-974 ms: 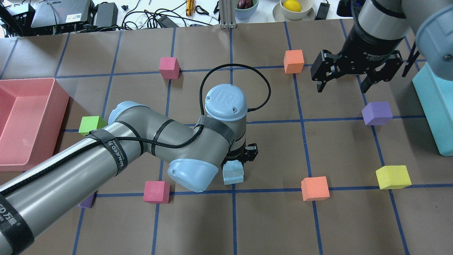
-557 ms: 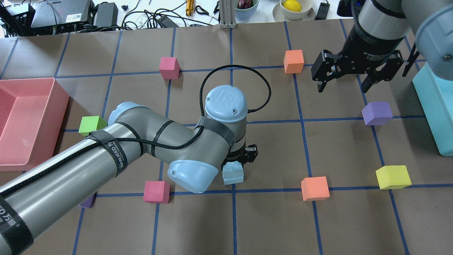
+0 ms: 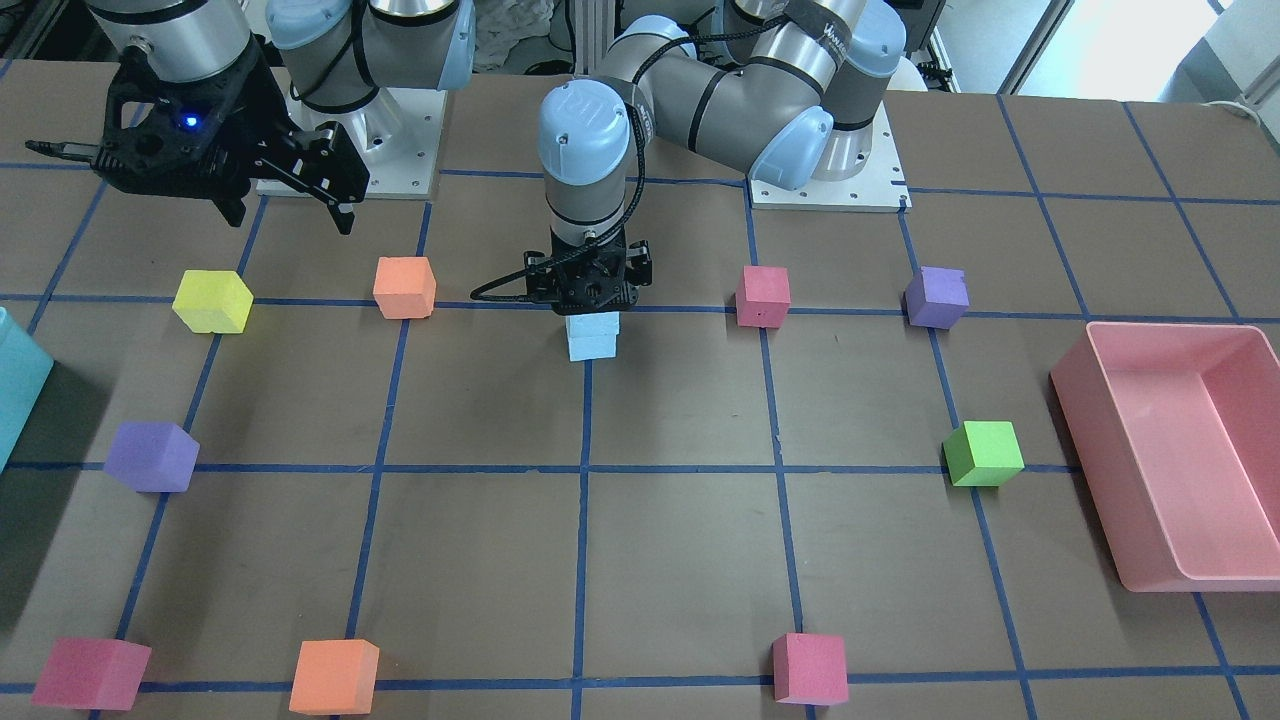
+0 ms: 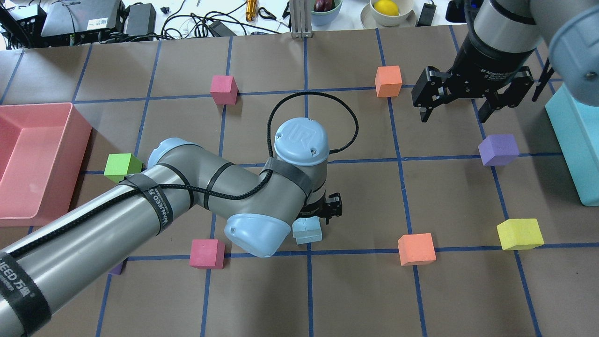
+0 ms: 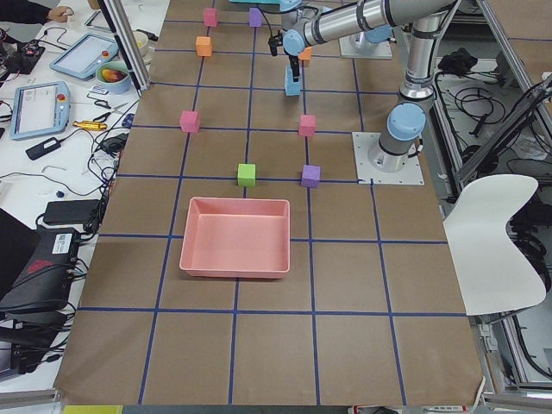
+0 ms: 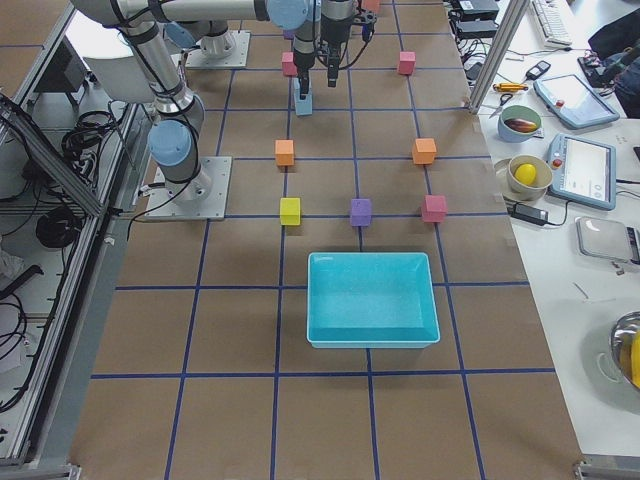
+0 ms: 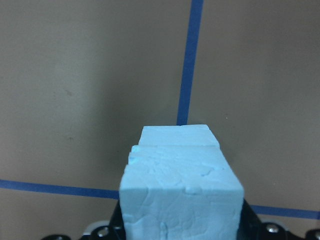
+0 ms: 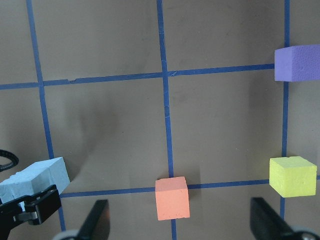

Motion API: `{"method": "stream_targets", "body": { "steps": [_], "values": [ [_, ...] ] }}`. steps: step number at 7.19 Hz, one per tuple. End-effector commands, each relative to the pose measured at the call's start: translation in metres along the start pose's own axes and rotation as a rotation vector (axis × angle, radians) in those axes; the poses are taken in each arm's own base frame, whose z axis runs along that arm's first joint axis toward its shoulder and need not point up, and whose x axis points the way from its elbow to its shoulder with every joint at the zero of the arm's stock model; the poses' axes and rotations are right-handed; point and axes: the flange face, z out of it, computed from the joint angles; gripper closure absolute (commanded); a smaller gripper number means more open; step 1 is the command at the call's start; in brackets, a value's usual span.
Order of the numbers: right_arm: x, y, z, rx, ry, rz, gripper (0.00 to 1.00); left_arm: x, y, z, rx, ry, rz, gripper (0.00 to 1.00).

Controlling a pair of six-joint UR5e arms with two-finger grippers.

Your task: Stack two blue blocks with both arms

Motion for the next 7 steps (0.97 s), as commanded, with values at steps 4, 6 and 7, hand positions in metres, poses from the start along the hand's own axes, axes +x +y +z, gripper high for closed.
{"method": "stream_targets", "body": {
  "steps": [4, 6, 7],
  "values": [
    [-0.001, 0.001, 0.000, 0.001, 0.001, -0.001, 0.00, -0.041, -0.032, -0.120, 0.054, 0.057, -0.018, 0.00],
    [-0.002, 0.001, -0.004, 0.009, -0.013, -0.002, 0.00, -0.143, -0.069, -0.195, 0.013, 0.044, 0.124, 0.00],
    [-0.002, 0.001, -0.005, 0.009, -0.016, -0.003, 0.00, -0.203, -0.092, -0.234, 0.069, 0.060, 0.123, 0.00]
  ]
}}
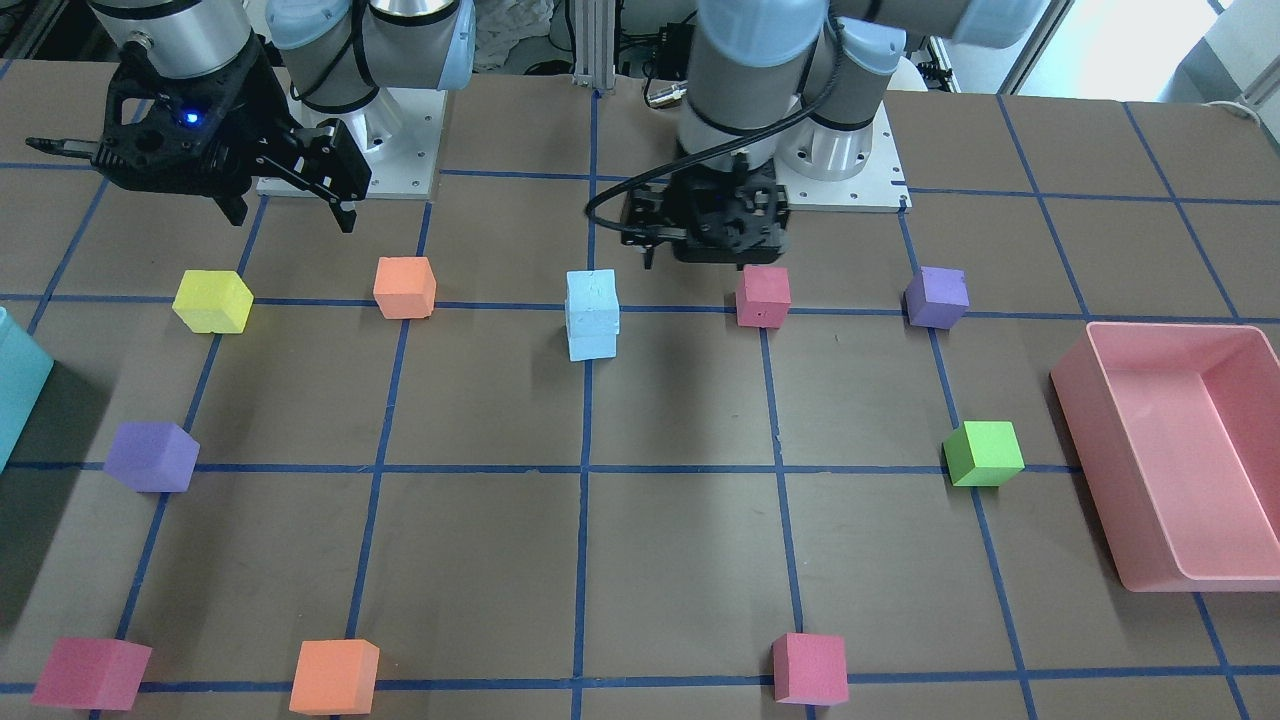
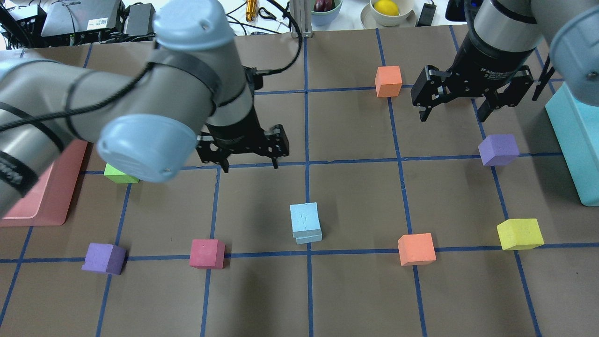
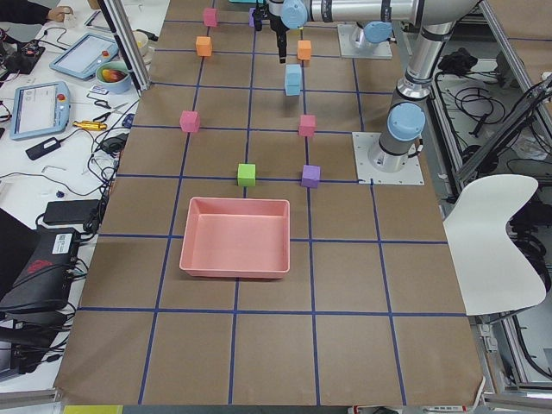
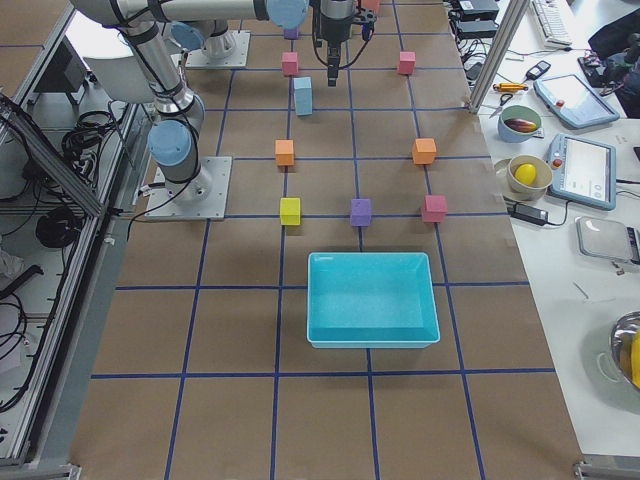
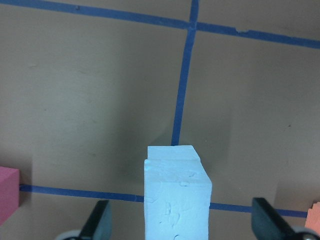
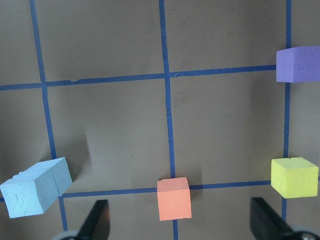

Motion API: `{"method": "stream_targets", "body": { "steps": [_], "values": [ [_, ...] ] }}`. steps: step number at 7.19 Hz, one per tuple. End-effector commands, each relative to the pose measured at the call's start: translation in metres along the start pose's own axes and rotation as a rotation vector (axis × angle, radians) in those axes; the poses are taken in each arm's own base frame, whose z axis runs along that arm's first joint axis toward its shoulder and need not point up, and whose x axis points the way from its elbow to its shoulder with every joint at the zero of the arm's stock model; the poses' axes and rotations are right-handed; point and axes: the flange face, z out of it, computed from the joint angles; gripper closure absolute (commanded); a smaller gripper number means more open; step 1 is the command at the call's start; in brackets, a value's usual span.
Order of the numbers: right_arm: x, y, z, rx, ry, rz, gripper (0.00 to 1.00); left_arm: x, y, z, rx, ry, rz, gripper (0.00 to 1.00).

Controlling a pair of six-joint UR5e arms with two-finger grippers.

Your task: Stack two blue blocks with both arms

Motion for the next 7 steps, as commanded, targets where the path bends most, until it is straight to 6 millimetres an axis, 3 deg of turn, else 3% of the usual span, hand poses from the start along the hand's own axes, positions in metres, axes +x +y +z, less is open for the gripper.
{"method": "stream_targets", "body": {
  "steps": [1, 3, 4, 7],
  "values": [
    [-0.001, 0.002, -0.003, 0.006, -0.009, -0.003, 0.00, -0.096, -0.011, -0.080, 0.049, 0.009, -0.012, 0.00],
    [-0.001, 0.002, -0.002, 0.005, -0.007, -0.006, 0.00, -0.106, -0.004, -0.098, 0.100, -0.062, -0.020, 0.00],
    [-0.001, 0.002, -0.002, 0.003, -0.007, -0.006, 0.00, -0.109, -0.018, -0.094, 0.138, -0.058, -0.042, 0.00],
    [0.000, 0.002, -0.001, 0.002, -0.005, -0.007, 0.00, -0.107, -0.019, -0.097, 0.143, -0.070, -0.028, 0.00]
  ]
}}
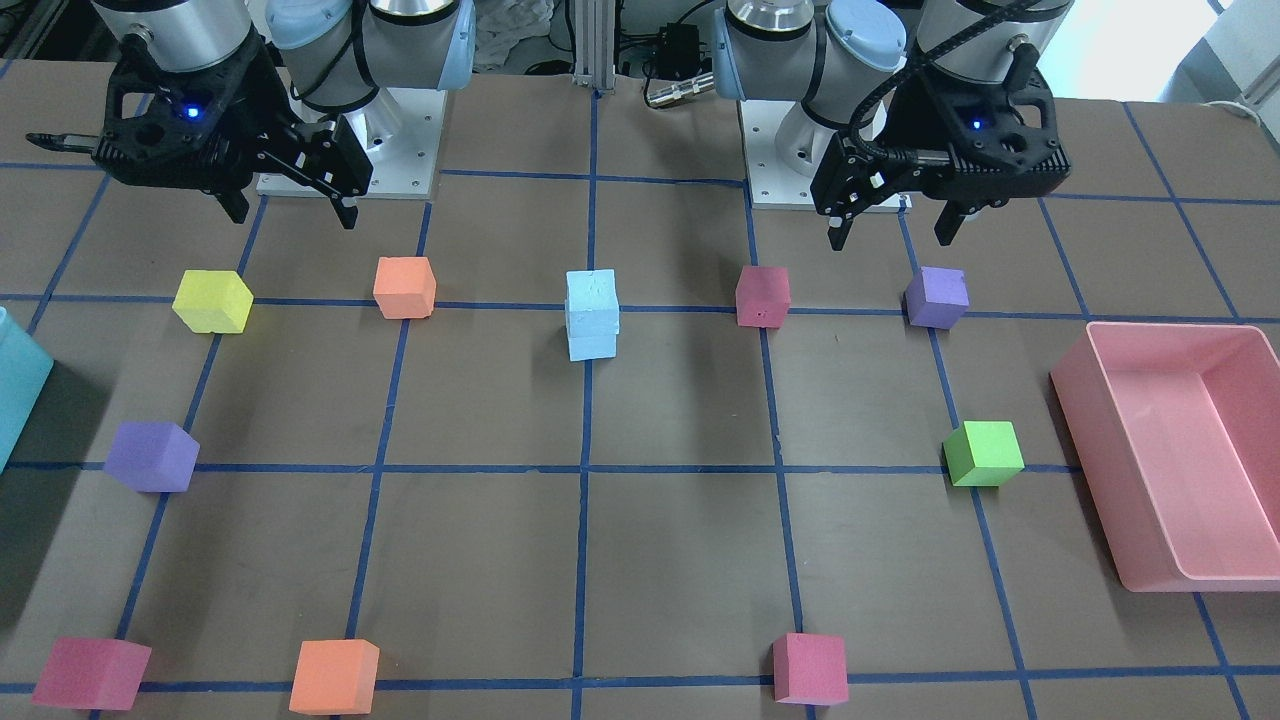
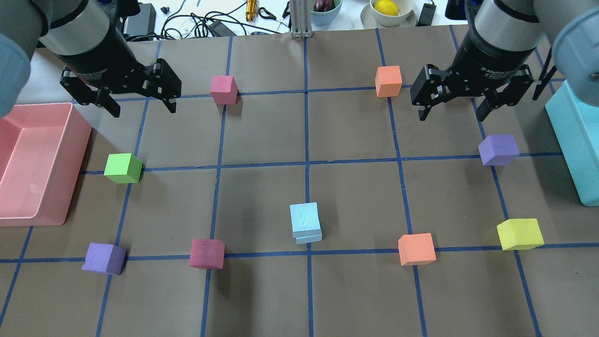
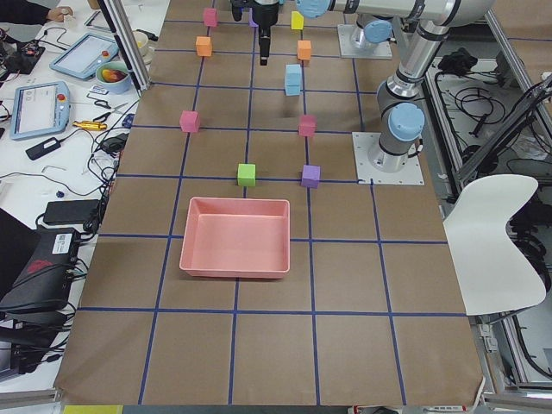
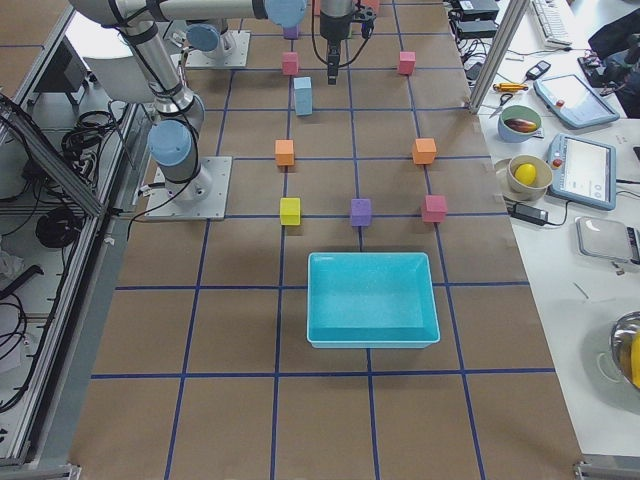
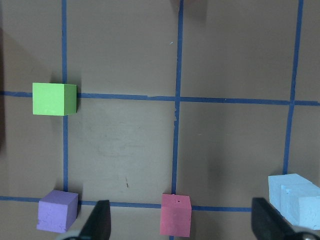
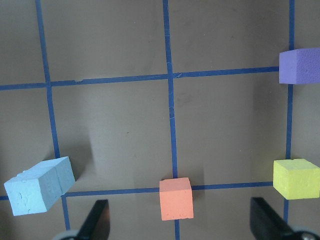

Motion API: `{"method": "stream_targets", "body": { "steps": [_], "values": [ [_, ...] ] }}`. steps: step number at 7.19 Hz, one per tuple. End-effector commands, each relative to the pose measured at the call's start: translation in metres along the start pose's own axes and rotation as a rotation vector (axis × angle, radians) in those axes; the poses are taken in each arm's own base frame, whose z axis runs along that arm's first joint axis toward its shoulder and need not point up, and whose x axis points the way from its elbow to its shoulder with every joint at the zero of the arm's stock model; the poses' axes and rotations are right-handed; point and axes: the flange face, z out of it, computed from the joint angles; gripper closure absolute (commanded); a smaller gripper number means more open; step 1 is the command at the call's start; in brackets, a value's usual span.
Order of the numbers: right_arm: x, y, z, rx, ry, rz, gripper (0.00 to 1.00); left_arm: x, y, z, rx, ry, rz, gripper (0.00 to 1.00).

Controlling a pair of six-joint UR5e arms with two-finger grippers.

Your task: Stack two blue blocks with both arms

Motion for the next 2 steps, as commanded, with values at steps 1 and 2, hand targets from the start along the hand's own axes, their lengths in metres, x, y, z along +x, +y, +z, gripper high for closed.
{"method": "stream_targets", "body": {
  "steps": [1, 2],
  "values": [
    [0.0010, 0.0000, 0.0005, 0.000, 0.009, 0.000, 0.00, -0.0039, -0.0005, -0.0019, 0.007, -0.001, 0.008, 0.00],
    [0.0011, -0.0004, 0.0013, -0.003, 0.011, 0.000, 0.00, -0.0050, 0.0022, -0.0034, 0.010, -0.003, 0.060, 0.00]
  ]
}}
